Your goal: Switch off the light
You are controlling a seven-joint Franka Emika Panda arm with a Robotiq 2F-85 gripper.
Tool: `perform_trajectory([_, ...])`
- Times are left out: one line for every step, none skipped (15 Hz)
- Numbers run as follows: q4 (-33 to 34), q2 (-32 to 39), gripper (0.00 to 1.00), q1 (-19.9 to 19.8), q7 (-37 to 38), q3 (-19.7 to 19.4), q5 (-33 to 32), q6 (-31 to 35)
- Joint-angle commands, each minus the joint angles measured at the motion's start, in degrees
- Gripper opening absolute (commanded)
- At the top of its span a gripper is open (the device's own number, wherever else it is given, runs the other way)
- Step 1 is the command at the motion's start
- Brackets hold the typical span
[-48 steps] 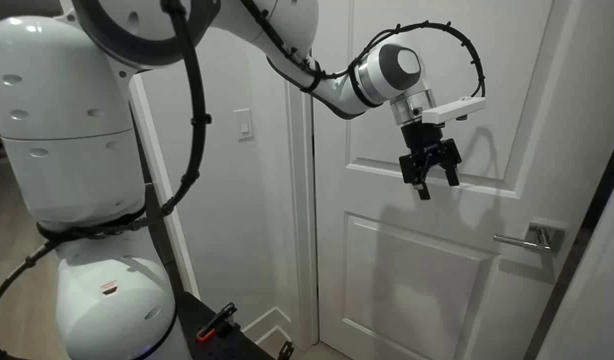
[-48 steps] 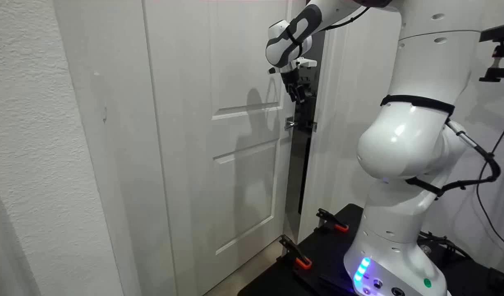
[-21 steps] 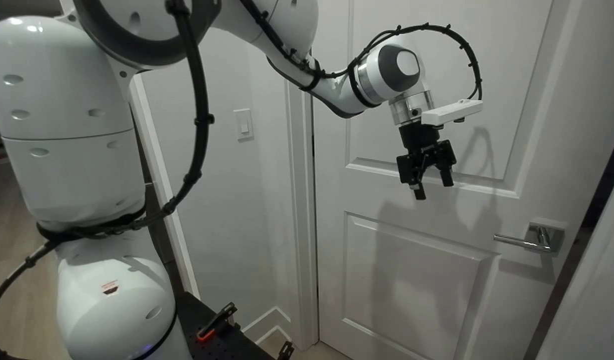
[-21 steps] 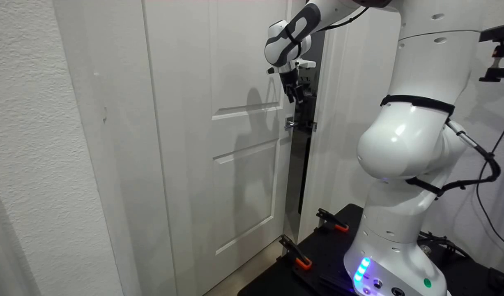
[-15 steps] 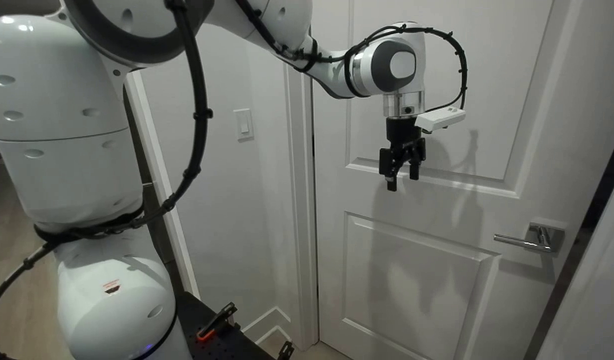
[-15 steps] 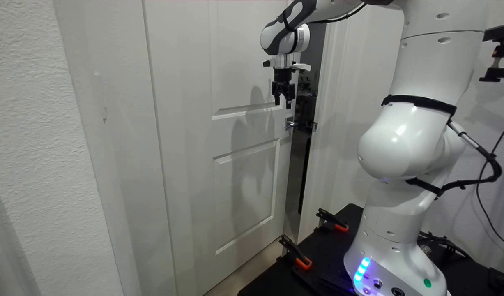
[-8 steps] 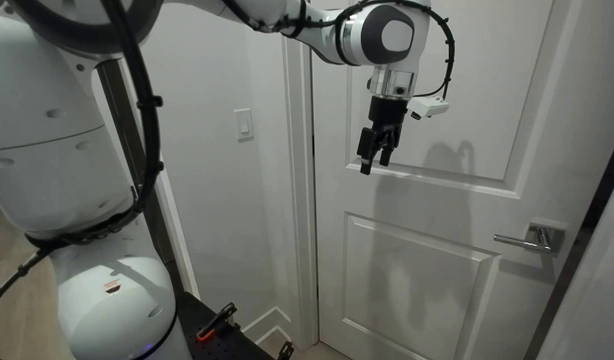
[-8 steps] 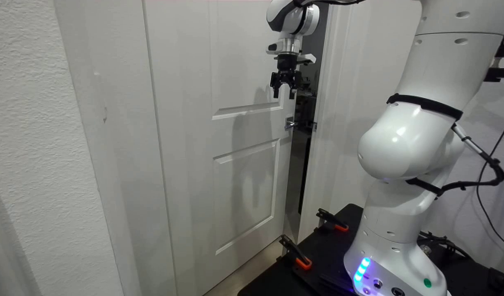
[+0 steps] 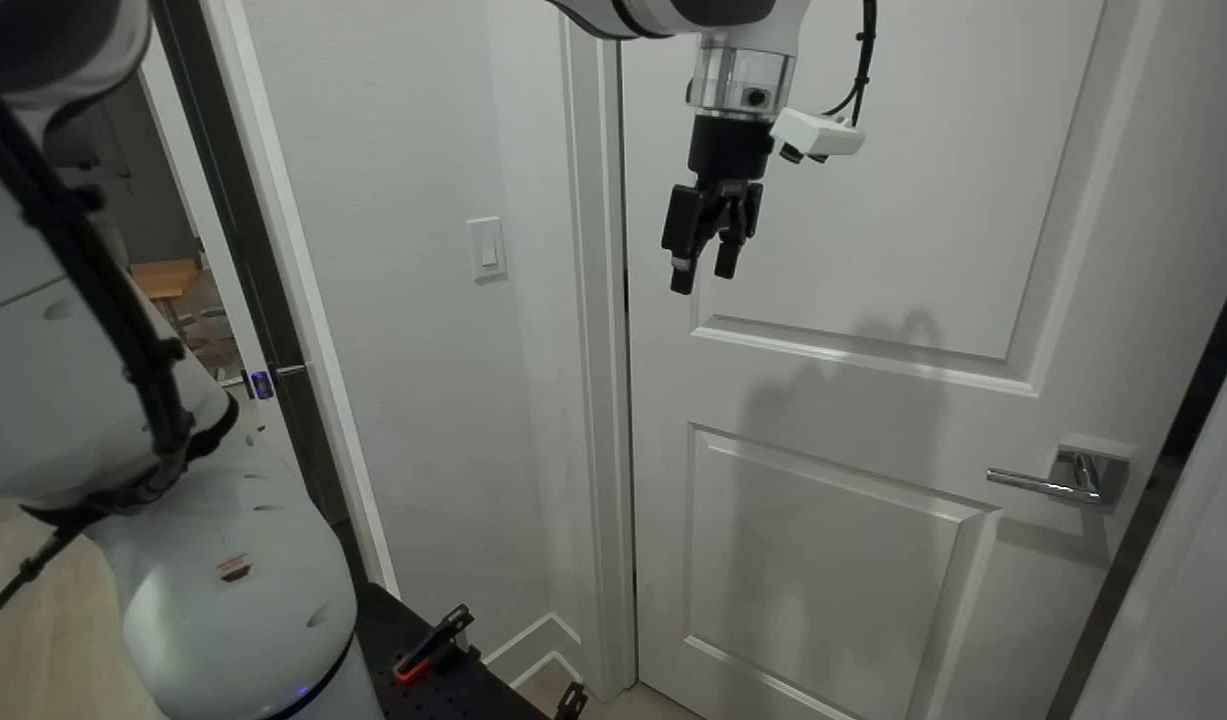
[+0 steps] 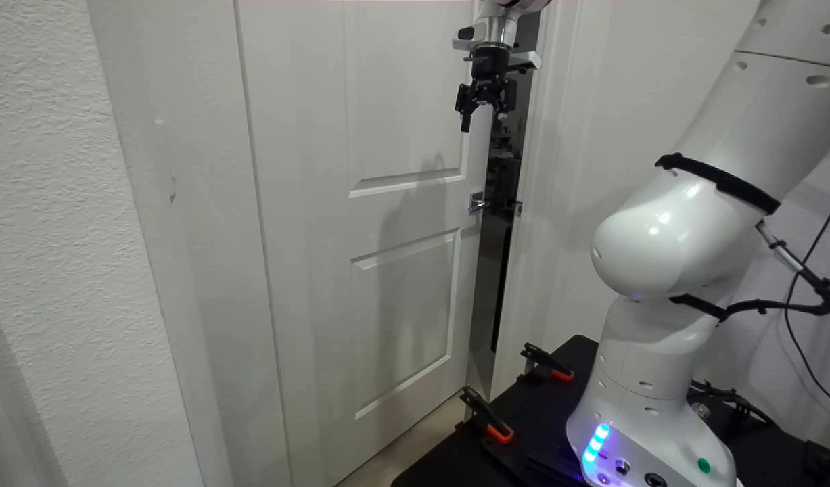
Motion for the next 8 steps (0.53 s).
perform_trajectory([-6.1,-8.7,1.00,3.6,6.8,1.2,2.2,3.9])
perform_trajectory([-7.2,-10.3,1.00,4.5,8.7,1.7,2.7,5.3])
perform_trajectory([-8.5,-11.9,1.00,5.5,11.4,2.6,2.8,7.4])
perform_trajectory([-9.4,-13.0,1.00,6.5,13.6,3.3,2.7,8.8])
perform_trajectory([-10.4,-13.9,1.00,7.5,15.7,4.0,2.5,10.3])
perform_trajectory([-11.2,-14.4,1.00,8.6,17.7,4.6,2.4,11.8])
perform_trajectory([-12.2,-15.1,1.00,9.6,19.3,5.1,2.4,13.7])
perform_trajectory([-12.9,-15.1,1.00,10.6,20.9,5.6,2.5,15.8])
